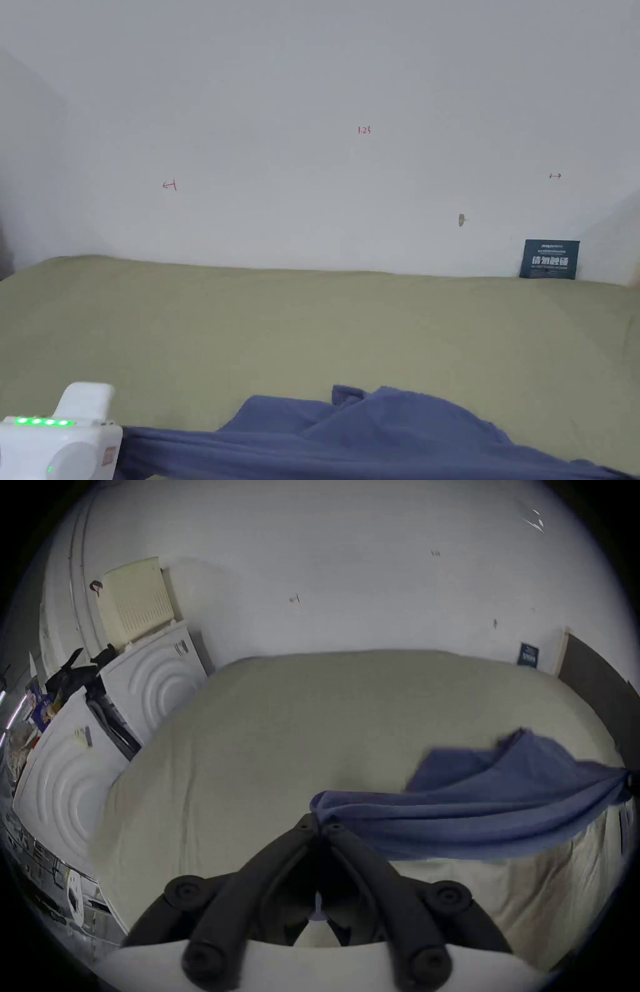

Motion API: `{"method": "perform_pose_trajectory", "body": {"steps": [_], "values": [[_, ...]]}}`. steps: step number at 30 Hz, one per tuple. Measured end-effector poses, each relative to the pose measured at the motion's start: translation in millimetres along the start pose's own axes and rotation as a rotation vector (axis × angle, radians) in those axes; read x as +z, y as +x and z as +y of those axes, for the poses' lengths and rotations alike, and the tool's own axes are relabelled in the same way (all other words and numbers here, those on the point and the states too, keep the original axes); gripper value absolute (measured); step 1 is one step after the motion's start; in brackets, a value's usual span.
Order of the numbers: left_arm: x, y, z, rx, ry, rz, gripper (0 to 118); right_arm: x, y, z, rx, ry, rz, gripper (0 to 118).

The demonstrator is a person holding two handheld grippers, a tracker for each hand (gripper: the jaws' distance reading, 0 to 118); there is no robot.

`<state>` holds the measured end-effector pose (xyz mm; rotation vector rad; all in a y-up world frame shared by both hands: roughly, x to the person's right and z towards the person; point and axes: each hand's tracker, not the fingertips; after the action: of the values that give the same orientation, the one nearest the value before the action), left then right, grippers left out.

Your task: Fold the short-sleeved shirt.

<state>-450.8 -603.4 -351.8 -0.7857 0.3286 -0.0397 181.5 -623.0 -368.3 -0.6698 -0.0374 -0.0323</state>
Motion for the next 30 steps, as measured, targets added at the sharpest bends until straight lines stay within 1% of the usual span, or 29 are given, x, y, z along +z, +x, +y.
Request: {"method": "perform_pose_trajectory", "body": {"steps": [2, 5, 7, 9, 11, 16, 17, 18, 19, 20, 21, 22, 23, 25, 26, 27, 28, 29, 30], "values": [[21, -13, -29, 0.036, 0.008, -0.016, 0, 25, 8, -25, 0.005, 0.005, -0.005, 0], [52, -28, -80, 0.041, -0.054, -0.07, 0, 67, 17, -64, 0.003, -0.012, -0.002, 0], [70, -34, -109, 0.045, -0.061, -0.069, 0, 91, 25, -86, -0.01, -0.028, 0.02, 0], [85, -42, -133, 0.063, -0.072, -0.082, 0, 114, 23, -107, 0.005, -0.03, 0.008, 0], [95, -45, -149, 0.068, -0.092, -0.1, 0, 126, 24, -121, 0.025, -0.032, -0.004, 0], [89, -49, -172, 0.083, -0.134, -0.138, 0, 127, 20, -137, 0.005, -0.05, 0.011, 0], [86, -49, -176, 0.088, -0.133, -0.15, 1, 125, 18, -137, -0.005, -0.052, 0.013, 2], [84, -50, -179, 0.093, -0.126, -0.16, 9, 125, 16, -138, -0.019, -0.052, 0.015, 11], [83, -51, -182, 0.098, -0.114, -0.168, 31, 125, 15, -138, -0.032, -0.051, 0.024, 38], [81, -53, -184, 0.114, -0.104, -0.183, 79, 124, 12, -138, -0.04, -0.064, 0.02, 97], [81, -54, -186, 0.121, -0.106, -0.174, 107, 124, 8, -140, -0.05, -0.08, 0.012, 117], [88, -55, -186, 0.137, -0.091, -0.159, 111, 129, 6, -139, -0.053, 0.087, -0.009, 111], [94, -56, -185, 0.133, -0.084, -0.143, 111, 134, 1, -141, -0.059, -0.023, 0.031, 108], [105, -57, -185, 0.122, -0.039, -0.107, 110, 143, -12, -138, -0.06, -0.012, 0.052, 112], [116, -57, -188, 0.127, -0.01, -0.089, 108, 149, -21, -139, -0.042, 0.009, 0.07, 113], [129, -58, -188, 0.135, 0.005, -0.092, 101, 156, -32, -139, -0.024, 0.021, 0.078, 110], [136, -59, -190, 0.139, 0.015, -0.096, 77, 164, -46, -136, -0.007, 0.049, 0.085, 96], [145, -59, -193, 0.148, 0.054, -0.086, 13, 172, -59, -138, 0.017, 0.095, 0.086, 50], [147, -58, -195, 0.157, 0.06, -0.09, 0, 178, -73, -140, 0.041, 0.122, 0.069, 0]]}}
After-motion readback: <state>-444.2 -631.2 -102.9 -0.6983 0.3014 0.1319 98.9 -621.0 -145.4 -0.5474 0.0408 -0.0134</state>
